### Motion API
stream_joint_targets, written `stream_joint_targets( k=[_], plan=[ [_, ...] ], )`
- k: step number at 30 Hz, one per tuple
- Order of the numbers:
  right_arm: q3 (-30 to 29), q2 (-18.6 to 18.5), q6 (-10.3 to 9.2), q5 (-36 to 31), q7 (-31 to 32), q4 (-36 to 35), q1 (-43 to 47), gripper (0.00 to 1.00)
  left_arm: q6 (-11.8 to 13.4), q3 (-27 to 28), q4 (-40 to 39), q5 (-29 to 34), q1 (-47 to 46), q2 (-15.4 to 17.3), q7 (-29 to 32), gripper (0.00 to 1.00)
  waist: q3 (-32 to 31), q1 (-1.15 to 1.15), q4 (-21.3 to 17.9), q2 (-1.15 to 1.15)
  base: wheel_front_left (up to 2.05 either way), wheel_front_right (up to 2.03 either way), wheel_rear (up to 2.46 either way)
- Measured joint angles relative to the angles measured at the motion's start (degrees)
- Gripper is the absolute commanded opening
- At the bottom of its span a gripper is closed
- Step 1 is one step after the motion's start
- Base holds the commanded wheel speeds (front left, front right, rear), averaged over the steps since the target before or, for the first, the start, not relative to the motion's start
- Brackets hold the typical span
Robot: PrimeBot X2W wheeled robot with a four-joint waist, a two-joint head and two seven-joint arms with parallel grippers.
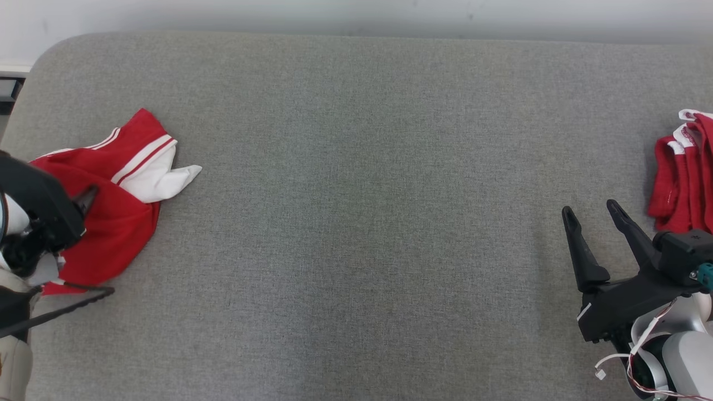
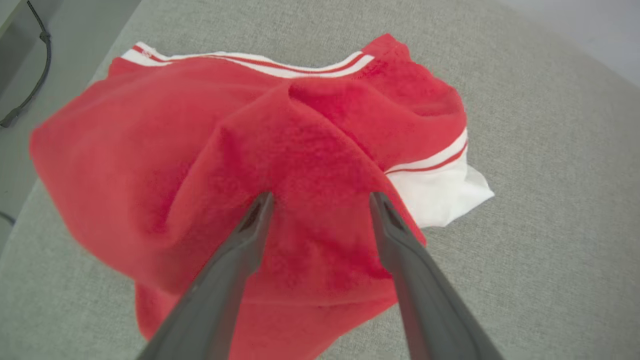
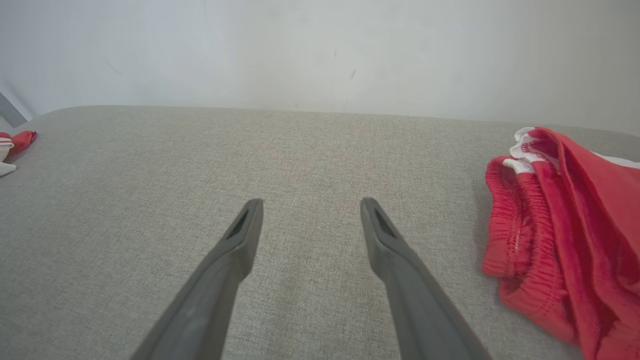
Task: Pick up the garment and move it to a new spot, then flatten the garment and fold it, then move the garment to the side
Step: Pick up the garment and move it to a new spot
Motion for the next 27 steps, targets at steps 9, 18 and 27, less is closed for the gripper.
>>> stream_joint_targets(
  k=[9,18,27],
  plan=[
    [0.69,0.1,-0.07,-0.2,0.63,-1.1,-0.85,1.0,-0.01,0.07,4.72,-1.6,0.16,-0.87,4.53,1.0,1.01,0.0,-0.27,0.0,0.0,0.0,0.0],
    [1.21,0.07,-0.08,-0.58,1.55,-1.11,-0.94,1.0,-0.01,-1.86,6.2,-1.66,0.11,-0.73,5.6,0.0,1.8,0.0,-0.54,0.0,0.0,0.0,0.0],
    [1.54,1.29,-0.47,-0.41,1.36,2.04,-1.08,1.0,-0.01,-5.49,3.79,-2.36,-2.44,-0.7,5.19,0.0,-0.22,-0.01,-0.18,-0.01,0.0,0.0,0.0]
  ],
)
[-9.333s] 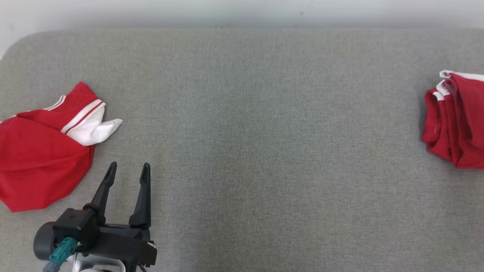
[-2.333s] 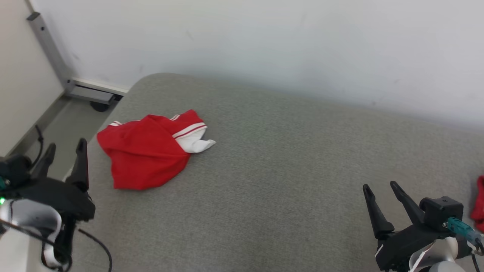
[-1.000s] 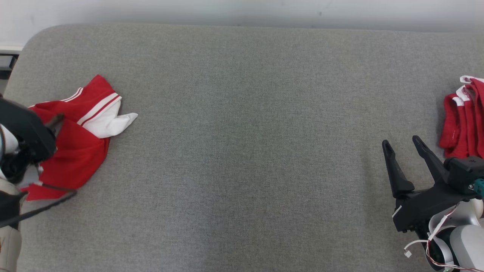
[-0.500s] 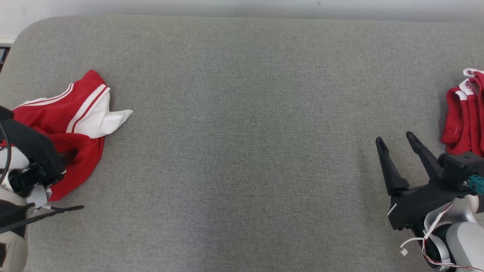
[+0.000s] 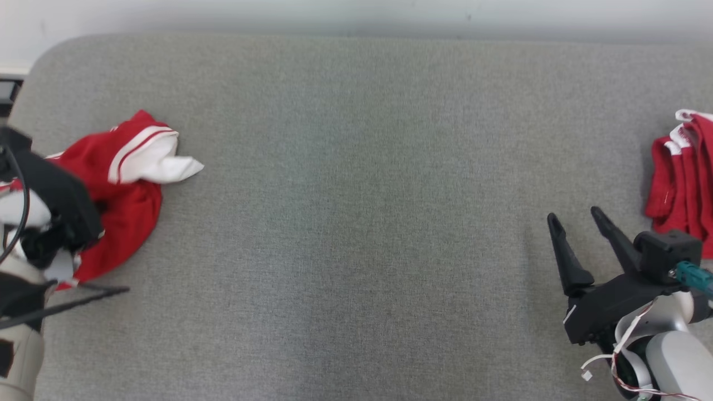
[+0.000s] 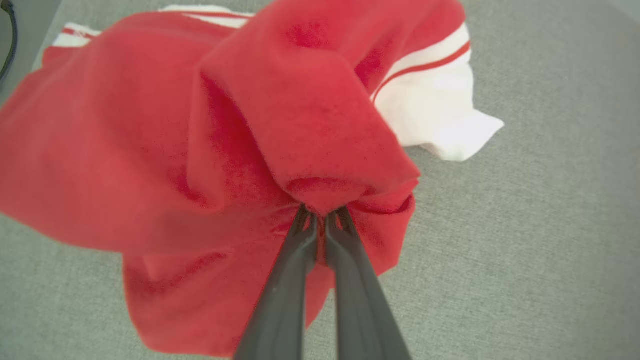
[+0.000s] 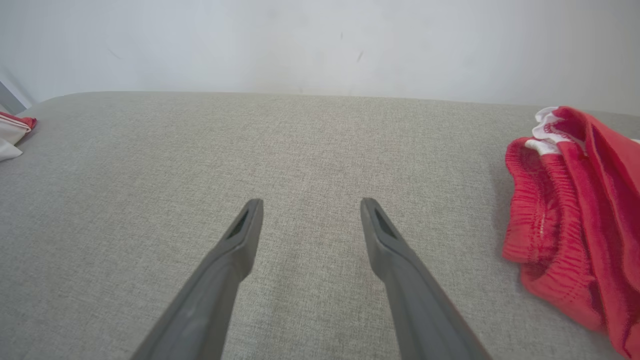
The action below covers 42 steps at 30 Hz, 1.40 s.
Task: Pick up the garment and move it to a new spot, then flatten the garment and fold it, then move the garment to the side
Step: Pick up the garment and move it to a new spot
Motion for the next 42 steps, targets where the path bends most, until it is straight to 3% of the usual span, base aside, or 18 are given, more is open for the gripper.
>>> stream_joint_targets(
  k=[11,27,36,42],
  plan=[
    [0.05,1.67,0.75,1.62,-1.98,4.25,0.63,1.0,0.0,-8.64,-8.43,-5.9,-0.42,-3.42,-1.37,0.0,-5.06,0.0,0.03,0.0,0.0,0.0,0.0],
    [-0.85,2.52,1.51,3.67,-4.34,7.06,5.57,1.0,0.0,-28.85,-28.37,-16.53,14.68,-11.03,-3.21,0.0,-11.52,0.0,-3.7,0.0,0.0,0.0,0.0],
    [-1.94,2.48,1.51,4.49,-5.44,6.91,8.68,1.0,0.0,-36.87,-38.35,-17.61,17.36,-13.88,-6.9,0.0,-13.04,-0.01,-5.93,-0.01,0.0,0.0,0.0],
    [-1.09,3.22,1.51,4.5,-5.46,6.21,8.41,1.0,0.0,-39.11,-37.17,-17.36,19.54,-14.4,-11.25,0.0,-12.14,0.0,-7.04,-0.01,0.0,0.0,0.0]
  ],
)
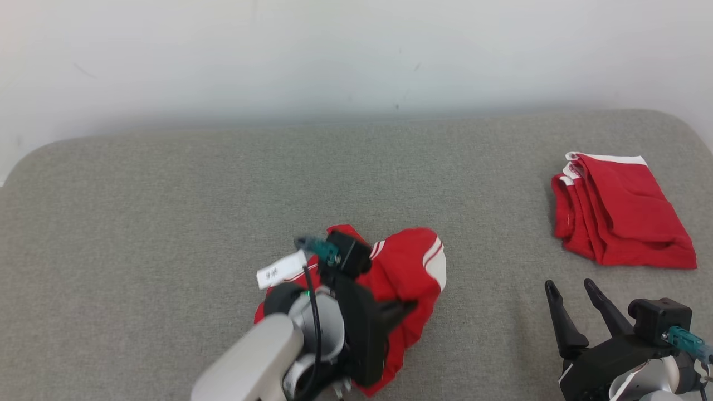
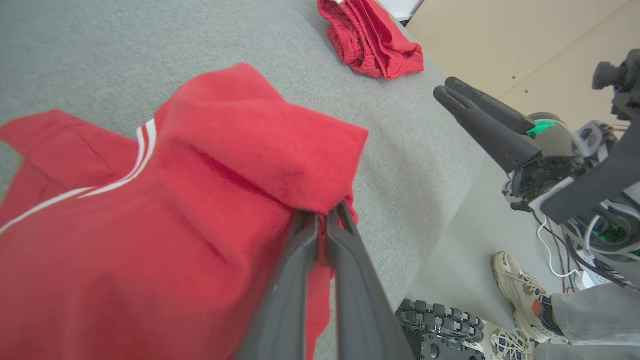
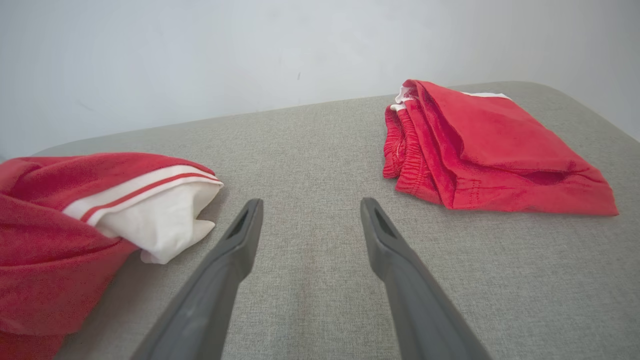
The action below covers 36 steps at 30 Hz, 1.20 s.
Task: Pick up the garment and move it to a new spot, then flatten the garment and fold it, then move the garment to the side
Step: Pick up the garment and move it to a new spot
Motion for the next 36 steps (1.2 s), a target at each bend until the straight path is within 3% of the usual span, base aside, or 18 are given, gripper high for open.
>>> stream_joint_targets(
  k=[9,10,12,13,14,28,34,36],
  plan=[
    [-0.51,-0.29,-0.01,0.0,-0.05,0.19,-0.01,1.0,0.0,-5.27,5.69,-0.1,5.5,-0.75,-3.43,0.0,0.96,0.0,-1.0,0.0,0.0,0.0,0.0],
    [-0.54,-0.3,-0.02,0.0,-0.05,0.18,-0.01,1.0,0.0,-5.43,6.0,-0.1,5.5,-0.75,-3.92,0.13,0.94,0.0,-0.95,0.0,0.0,0.0,0.0],
    [-0.65,-0.32,-0.02,0.0,-0.07,0.18,0.0,1.0,0.0,-5.72,6.64,-0.1,5.38,-0.78,-4.45,0.67,0.92,0.0,-0.83,0.0,0.0,0.0,0.0],
    [-0.75,-0.37,-0.07,0.0,-0.08,0.18,0.0,1.0,0.0,-5.78,6.91,-0.1,5.25,-0.82,-5.12,0.89,0.89,0.0,-0.69,0.0,0.0,0.0,0.0],
    [-0.8,-0.41,-0.08,0.0,-0.08,0.24,-0.01,1.0,0.0,-5.78,7.12,-0.1,5.01,-0.86,-5.52,1.0,0.84,0.0,-0.54,0.0,0.0,0.0,0.0],
    [-0.87,0.46,-0.01,1.07,-1.24,2.53,1.48,1.0,0.35,-4.59,5.02,0.34,2.99,-1.05,-13.61,1.0,-3.05,0.0,1.98,0.0,0.0,0.0,0.0],
    [-0.69,0.49,0.12,1.16,-1.52,3.24,2.61,1.0,4.56,-1.71,3.39,2.82,3.48,2.48,-18.9,1.0,-4.22,0.0,3.04,0.0,0.0,0.0,0.0],
    [-0.76,0.42,0.49,1.46,-1.56,3.26,2.61,1.0,7.05,0.8,2.15,3.3,4.39,3.82,-22.12,1.0,-4.46,0.0,3.24,0.0,0.0,0.0,0.0]
  ],
)
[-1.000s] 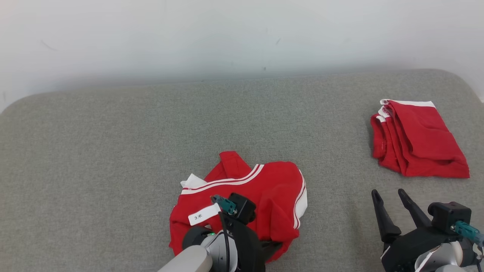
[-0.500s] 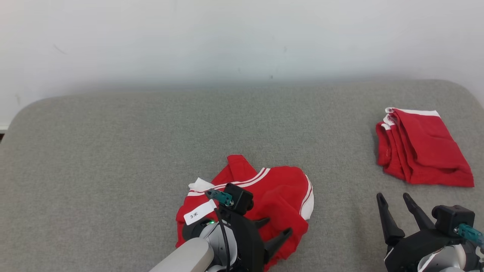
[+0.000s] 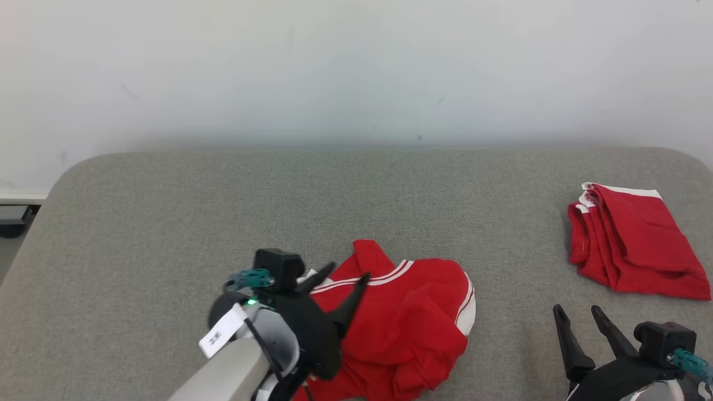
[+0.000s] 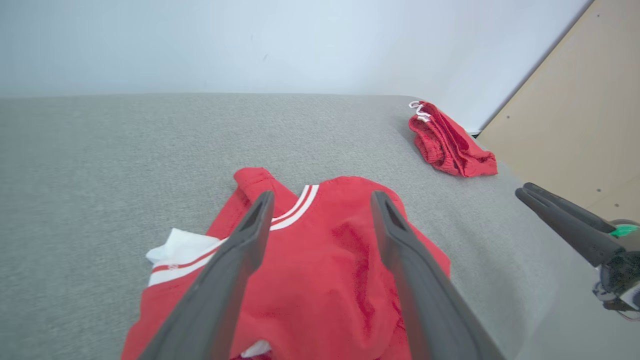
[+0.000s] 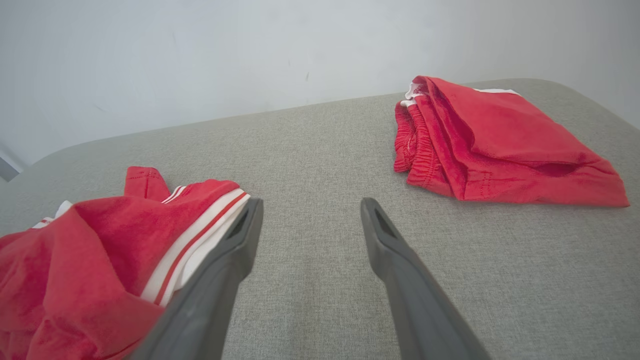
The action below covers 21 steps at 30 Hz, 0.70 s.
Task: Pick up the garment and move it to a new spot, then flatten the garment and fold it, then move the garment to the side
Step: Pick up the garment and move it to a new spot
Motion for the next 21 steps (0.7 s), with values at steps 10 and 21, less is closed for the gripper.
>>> stream_joint_targets(
  k=[10,21],
  plan=[
    [-0.46,-0.01,0.0,0.59,-0.76,0.03,1.83,1.0,6.31,4.02,-4.72,6.06,2.71,6.71,-8.71,1.0,-0.6,0.0,1.71,0.01,0.0,0.0,0.0],
    [-0.3,0.15,0.1,0.64,-1.02,-0.09,2.08,1.0,7.21,13.94,-10.61,8.22,10.62,12.16,-15.3,1.0,-1.17,0.0,3.39,0.0,0.0,0.0,0.0]
  ],
)
